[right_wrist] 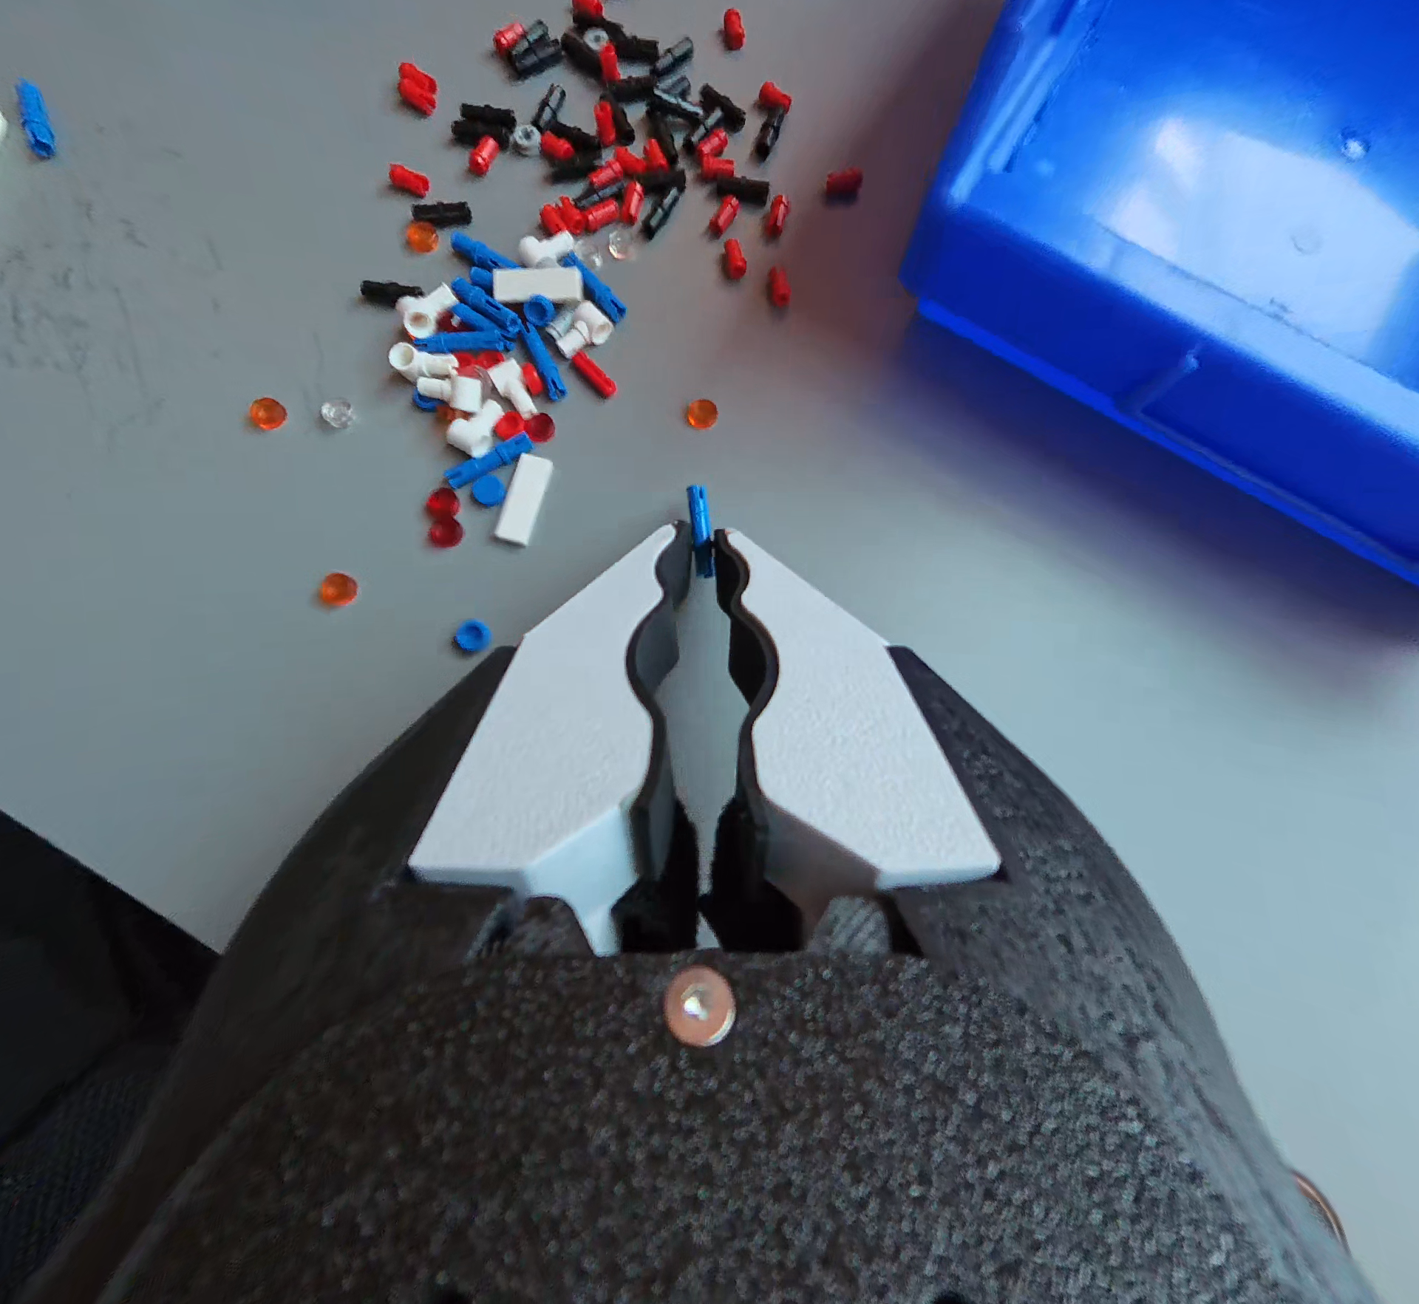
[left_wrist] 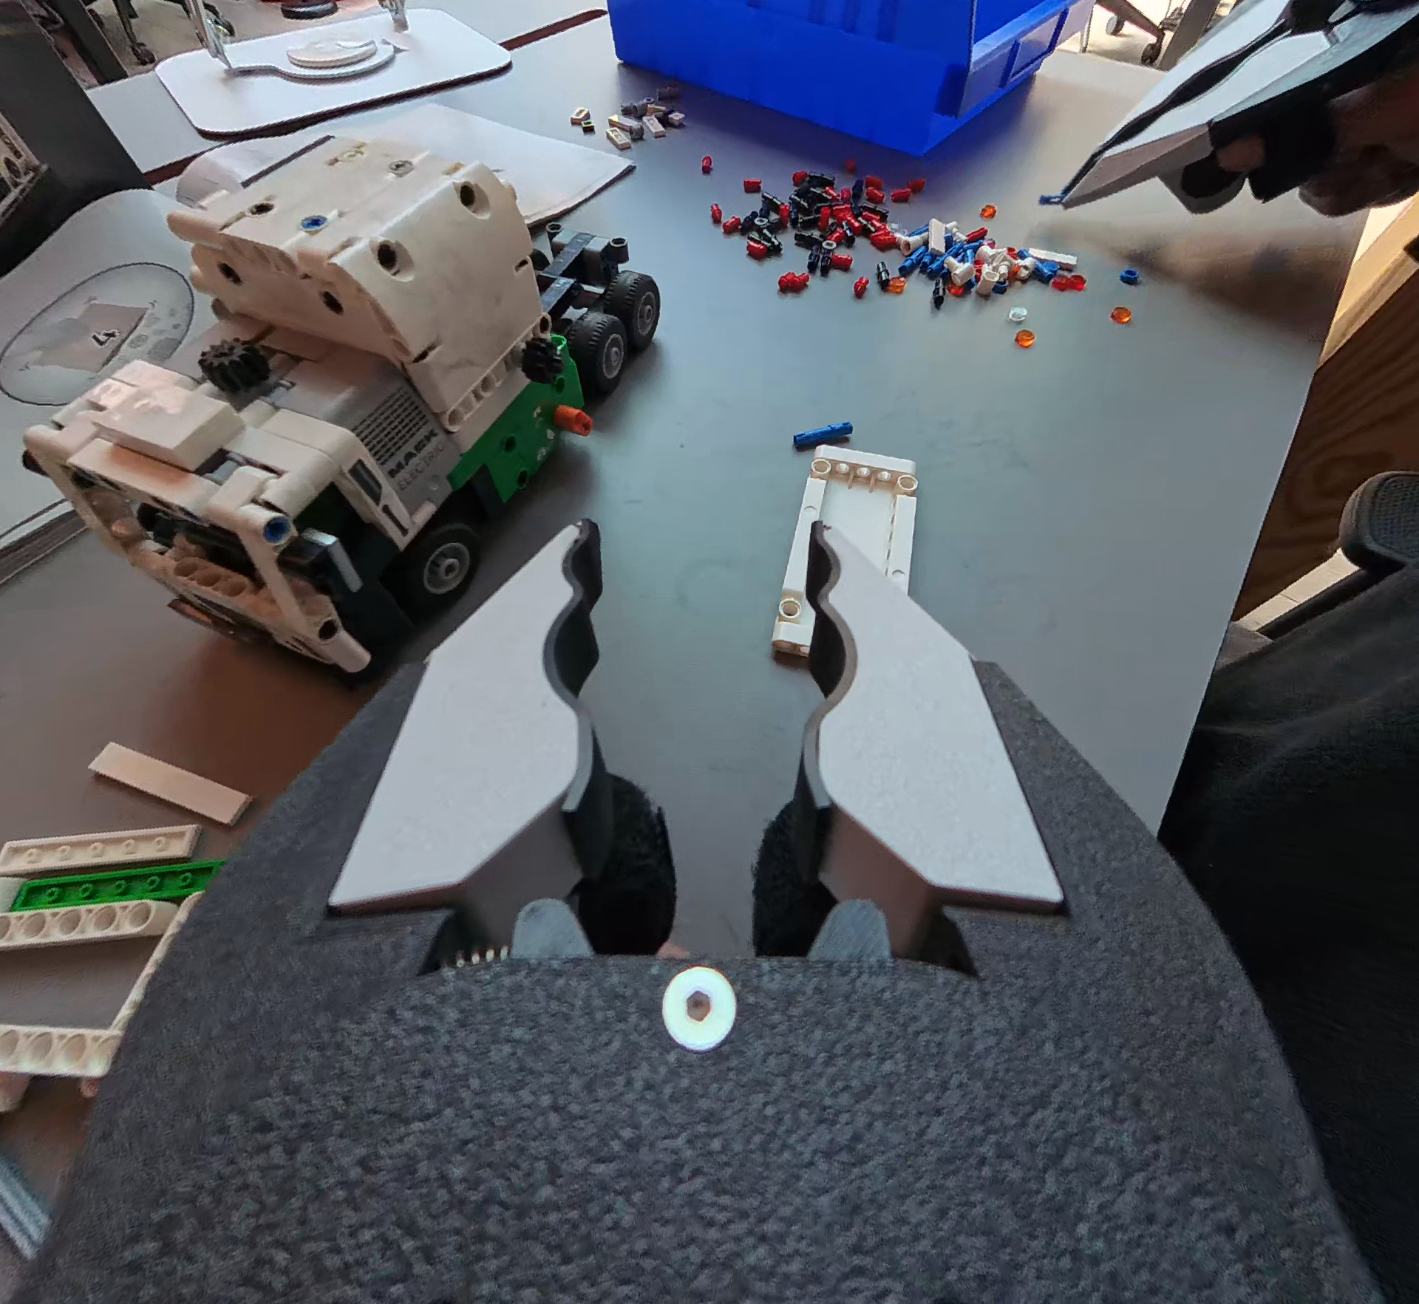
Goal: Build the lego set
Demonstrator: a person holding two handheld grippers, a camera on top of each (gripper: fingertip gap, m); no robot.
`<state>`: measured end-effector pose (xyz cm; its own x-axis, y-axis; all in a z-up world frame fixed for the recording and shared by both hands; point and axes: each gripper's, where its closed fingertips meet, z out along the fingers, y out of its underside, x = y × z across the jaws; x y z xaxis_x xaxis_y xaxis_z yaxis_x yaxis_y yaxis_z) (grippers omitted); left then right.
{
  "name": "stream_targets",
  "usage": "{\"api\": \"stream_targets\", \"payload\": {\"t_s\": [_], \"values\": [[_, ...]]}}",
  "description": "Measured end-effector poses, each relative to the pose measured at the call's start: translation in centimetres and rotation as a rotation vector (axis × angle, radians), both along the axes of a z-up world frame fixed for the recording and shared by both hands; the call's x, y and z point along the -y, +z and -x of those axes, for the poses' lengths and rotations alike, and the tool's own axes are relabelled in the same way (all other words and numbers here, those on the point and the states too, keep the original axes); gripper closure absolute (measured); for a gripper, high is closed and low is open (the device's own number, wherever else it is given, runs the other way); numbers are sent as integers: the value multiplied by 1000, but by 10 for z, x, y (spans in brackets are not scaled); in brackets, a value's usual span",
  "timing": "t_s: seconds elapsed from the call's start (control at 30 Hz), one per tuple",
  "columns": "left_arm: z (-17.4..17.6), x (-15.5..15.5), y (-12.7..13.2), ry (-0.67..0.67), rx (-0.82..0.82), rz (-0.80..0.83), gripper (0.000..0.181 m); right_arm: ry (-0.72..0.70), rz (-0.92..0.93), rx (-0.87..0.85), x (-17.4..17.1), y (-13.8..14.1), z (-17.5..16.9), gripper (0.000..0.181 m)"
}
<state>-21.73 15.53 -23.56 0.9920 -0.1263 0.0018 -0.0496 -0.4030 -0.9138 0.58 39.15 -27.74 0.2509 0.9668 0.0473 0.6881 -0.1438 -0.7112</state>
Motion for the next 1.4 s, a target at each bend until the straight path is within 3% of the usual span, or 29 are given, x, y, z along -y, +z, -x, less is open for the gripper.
{"api": "stream_targets", "payload": {"t_s": [0.03,0.17,0.4,0.57,1.03,1.17,1.27,1.4], "values": [[0,0,0,0,5,1,129,23,5,-28,7,7,10,177],[2,0,1,5,26,-4,129,180,44,-144,57,32,71,177],[1,1,-3,8,-21,16,129,383,120,-107,125,10,141,177],[0,1,-4,-3,-4,28,129,381,89,-29,123,-4,154,177],[-1,1,-5,-2,-10,28,129,474,153,-24,149,-3,173,169],[-2,0,-7,-13,-6,42,129,428,119,-18,135,10,153,161],[-2,1,-5,-13,-5,28,129,333,110,-53,108,24,111,162],[-3,1,-5,-20,2,33,129,216,115,-24,83,19,49,162]]}}
